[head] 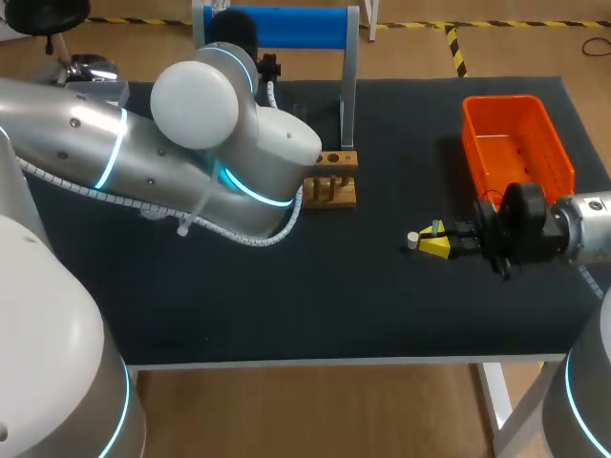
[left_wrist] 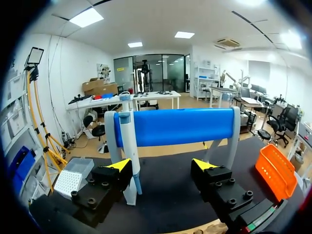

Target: Invert the test tube, pick up the pipette, mount the tip to pipette, aspirate from beaker and dispense into the tube, eject the tip, return the pipette, and cap with the stopper.

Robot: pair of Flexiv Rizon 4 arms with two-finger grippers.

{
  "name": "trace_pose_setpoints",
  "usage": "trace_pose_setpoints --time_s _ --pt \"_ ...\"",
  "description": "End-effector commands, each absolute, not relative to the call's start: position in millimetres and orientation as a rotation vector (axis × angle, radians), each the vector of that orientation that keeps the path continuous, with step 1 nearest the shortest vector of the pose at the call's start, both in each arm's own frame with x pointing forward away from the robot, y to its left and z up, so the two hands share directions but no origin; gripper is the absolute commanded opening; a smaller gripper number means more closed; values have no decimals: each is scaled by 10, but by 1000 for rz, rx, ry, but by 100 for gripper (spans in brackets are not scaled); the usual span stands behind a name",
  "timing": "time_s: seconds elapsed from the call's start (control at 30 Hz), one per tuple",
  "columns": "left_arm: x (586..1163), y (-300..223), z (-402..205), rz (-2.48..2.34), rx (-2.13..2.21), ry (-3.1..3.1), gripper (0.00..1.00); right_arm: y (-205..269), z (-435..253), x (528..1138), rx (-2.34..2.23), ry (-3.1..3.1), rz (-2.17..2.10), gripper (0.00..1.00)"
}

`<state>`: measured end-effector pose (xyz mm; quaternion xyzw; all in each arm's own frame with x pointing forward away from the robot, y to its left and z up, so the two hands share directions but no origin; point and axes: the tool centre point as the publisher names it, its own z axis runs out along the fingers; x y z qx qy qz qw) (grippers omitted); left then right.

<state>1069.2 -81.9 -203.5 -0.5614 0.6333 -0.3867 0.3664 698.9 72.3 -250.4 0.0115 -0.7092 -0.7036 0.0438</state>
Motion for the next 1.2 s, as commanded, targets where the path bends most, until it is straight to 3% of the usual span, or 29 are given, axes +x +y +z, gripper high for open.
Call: trace_pose_setpoints --time_s 0.03,0.97,1.0,1.07,1.2 --pt "10738 -799 -2054 -998 -1445 1624 78 721 -2500 6985 34 -2170 -2151 0" --pt "11056 -511 -2004 -985 -1460 1550 84 721 -2500 6985 34 -2170 -2151 0" --pt "11066 -509 -2008 -984 -1460 1550 85 721 -2500 6985 34 -2170 -2151 0" --pt "11073 -506 -2012 -985 -1463 1550 100 721 -2500 6985 34 -2170 -2151 0" --pt "11075 -501 -2017 -979 -1467 1549 100 721 -2500 6985 34 -2170 -2151 0"
